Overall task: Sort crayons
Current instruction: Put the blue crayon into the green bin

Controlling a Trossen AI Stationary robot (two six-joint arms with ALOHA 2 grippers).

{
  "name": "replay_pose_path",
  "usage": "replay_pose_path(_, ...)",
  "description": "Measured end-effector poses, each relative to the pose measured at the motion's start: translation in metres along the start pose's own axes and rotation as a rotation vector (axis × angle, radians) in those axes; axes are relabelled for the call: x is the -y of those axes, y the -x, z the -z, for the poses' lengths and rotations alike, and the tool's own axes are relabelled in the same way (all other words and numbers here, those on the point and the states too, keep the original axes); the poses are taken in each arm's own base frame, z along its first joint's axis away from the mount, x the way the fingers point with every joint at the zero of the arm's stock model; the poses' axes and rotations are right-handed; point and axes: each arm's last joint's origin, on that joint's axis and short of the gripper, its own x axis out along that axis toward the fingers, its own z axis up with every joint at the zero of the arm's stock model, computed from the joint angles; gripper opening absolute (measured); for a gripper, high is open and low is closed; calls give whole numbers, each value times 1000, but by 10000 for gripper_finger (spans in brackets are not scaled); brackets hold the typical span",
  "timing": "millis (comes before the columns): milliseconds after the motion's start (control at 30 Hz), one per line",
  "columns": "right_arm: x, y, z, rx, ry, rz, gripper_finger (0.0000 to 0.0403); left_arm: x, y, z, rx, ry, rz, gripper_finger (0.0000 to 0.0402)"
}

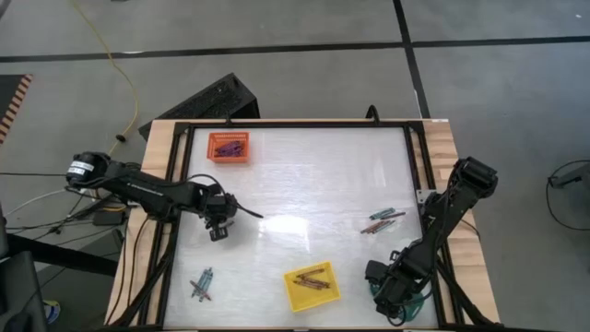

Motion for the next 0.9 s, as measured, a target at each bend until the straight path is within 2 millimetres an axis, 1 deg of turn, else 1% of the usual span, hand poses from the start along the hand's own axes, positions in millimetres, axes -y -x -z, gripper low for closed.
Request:
replay_pose_path(167,0,0,0,0,4,0,52,-6,0,-4,14,-8,-11,3)
replay_pose_path(267,0,1,0,0,8,-2,52,-9,4,-11,42,-21,-48,2)
replay_pose_path(367,1,4,0,3,9,-10,52,-12,12,-24,104,-31,-101,2)
replay_pose_path(467,2,10,0,27,8,-25,52,-14,20,-34,127,-52,-91,1)
replay_pose_path(600,4,20,0,80,1,-41,52,-15,34,-53,202,-82,-76,1)
replay_pose_path(733,10,33,-2,193,15,-35,52,-12,51,-73,313,-122,-48,1)
replay_pose_path(900,16,50,-16,413,69,-16,52,-7,74,-99,505,-162,28,1)
